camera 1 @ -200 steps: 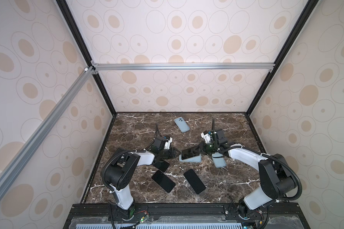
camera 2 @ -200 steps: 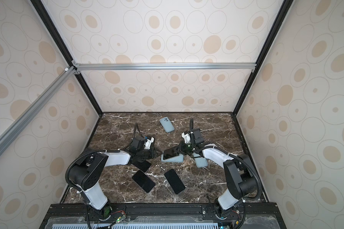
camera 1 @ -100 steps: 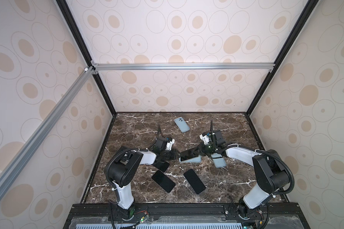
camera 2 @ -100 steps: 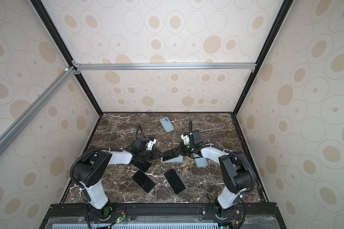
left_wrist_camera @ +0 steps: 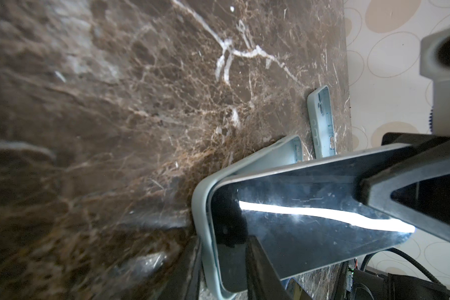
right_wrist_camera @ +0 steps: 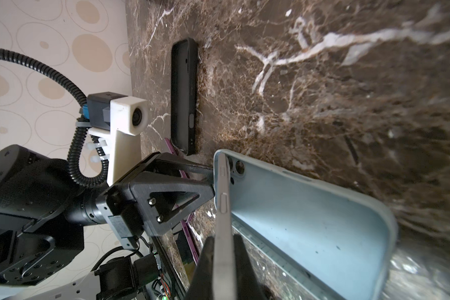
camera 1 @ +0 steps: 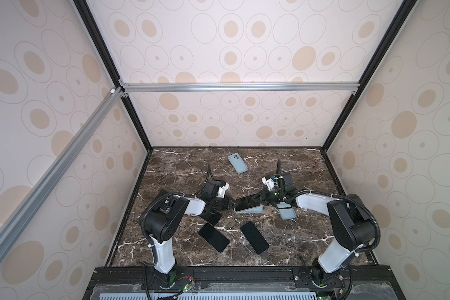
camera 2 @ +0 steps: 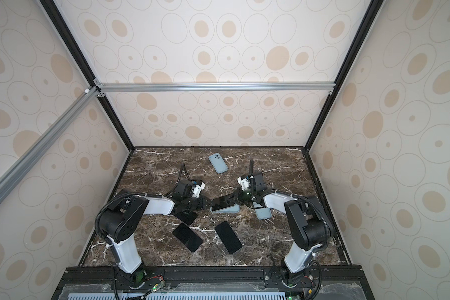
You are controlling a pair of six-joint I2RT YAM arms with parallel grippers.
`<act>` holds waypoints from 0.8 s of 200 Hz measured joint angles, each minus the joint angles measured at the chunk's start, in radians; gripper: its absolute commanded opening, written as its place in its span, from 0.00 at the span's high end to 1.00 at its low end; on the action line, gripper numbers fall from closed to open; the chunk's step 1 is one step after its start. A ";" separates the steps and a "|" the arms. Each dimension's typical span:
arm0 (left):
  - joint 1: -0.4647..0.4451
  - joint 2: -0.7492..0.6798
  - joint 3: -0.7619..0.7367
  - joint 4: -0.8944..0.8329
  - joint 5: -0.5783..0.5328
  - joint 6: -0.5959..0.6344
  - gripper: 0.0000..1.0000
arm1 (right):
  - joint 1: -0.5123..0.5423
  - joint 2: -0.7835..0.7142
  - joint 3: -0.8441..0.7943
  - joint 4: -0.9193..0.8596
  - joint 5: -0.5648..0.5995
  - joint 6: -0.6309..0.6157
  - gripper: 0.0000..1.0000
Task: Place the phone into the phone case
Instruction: 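Lower the phone edge into the case with the right gripper while left holds it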
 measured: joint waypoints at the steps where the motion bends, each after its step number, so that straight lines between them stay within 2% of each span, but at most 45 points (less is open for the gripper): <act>1: 0.000 0.000 0.000 0.000 0.000 0.000 0.70 | 0.000 0.002 0.000 0.003 -0.002 0.001 1.00; 86: 0.000 0.000 0.000 0.000 -0.003 -0.011 0.70 | -0.022 0.045 -0.039 0.114 -0.060 0.027 0.97; 122: -0.001 0.000 0.000 -0.001 -0.008 -0.011 0.71 | -0.020 0.040 -0.028 0.083 -0.048 0.006 0.86; 160: -0.005 0.000 0.002 -0.001 -0.016 -0.010 0.70 | -0.014 0.038 -0.011 -0.007 0.019 -0.034 0.76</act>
